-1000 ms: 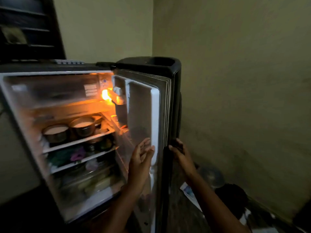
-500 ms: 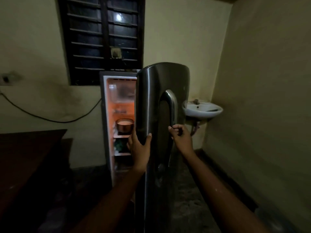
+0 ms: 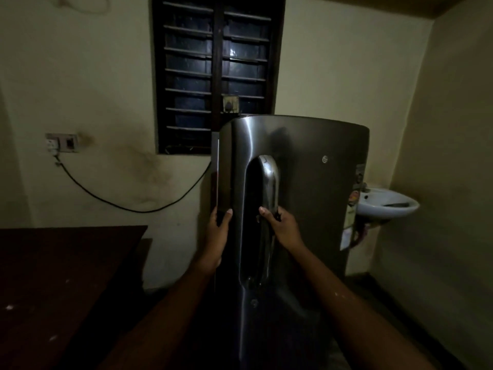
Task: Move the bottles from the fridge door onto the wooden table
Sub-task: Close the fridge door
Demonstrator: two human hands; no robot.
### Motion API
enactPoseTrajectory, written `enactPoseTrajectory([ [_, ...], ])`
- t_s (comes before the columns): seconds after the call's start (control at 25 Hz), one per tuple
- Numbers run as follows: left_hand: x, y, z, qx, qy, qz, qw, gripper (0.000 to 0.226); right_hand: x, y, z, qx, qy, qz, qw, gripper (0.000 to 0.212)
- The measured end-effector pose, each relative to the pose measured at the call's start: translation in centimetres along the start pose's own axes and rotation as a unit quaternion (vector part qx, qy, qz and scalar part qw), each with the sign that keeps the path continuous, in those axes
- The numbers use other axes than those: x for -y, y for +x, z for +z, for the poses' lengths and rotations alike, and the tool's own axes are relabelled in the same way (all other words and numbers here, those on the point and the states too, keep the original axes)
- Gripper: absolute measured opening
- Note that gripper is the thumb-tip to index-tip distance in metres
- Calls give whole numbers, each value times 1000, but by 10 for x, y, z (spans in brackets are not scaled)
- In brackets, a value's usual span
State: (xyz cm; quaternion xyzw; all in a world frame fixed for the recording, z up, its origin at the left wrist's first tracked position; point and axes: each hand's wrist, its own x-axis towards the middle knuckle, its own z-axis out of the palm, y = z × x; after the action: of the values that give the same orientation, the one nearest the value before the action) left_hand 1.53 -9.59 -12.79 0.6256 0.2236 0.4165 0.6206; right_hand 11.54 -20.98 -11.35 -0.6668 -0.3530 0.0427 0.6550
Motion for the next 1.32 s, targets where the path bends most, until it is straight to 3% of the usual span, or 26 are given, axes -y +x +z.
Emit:
enactPoseTrajectory([
  [0.12,8,49,-10,-1,-15,-24,1000,49,-14,35,34,4,19,17,1000,24],
  [0.44,36,147,-32,-19,-38,26,999,38,-33,107,102,-43,-17,36,998,34],
  [0.72,42,193,-19,38,-61,0,997,43,-36,135,122,-62,29,38,997,28],
  [0.96,31,182,-24,41,-57,-10,997,45,-36,135,126,-87,27,56,994,16],
  [1.32,0,95,-43,4,-8,-31,999,44,3,64,96,-27,22,142,989,41],
])
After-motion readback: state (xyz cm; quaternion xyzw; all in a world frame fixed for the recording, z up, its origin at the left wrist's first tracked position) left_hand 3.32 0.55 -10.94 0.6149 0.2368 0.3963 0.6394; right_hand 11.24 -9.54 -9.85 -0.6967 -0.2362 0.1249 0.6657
